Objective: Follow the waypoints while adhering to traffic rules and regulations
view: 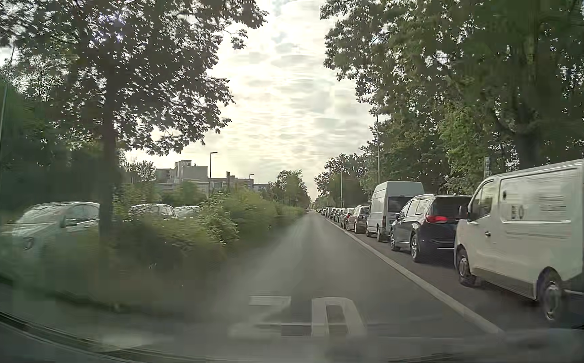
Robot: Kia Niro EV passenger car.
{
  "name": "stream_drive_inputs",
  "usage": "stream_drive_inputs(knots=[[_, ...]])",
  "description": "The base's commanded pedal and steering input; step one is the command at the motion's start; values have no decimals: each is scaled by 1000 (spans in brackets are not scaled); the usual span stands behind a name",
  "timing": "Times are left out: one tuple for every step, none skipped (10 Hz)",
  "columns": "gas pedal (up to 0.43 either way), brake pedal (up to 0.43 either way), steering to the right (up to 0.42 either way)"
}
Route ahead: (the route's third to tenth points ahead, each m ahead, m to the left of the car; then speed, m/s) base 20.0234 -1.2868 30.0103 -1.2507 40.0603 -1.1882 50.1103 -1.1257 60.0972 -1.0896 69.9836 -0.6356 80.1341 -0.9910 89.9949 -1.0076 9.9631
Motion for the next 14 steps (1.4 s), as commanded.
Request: stream_drive_inputs(knots=[[0, 30, 0], [0, 30, 1], [0, 30, 1], [0, 30, 1], [0, 30, 1], [0, 30, 1], [0, 30, 1], [0, 30, 1], [0, 30, 1], [0, 30, 0], [0, 30, 0], [0, 30, 1], [0, 30, 0], [0, 30, 1]])
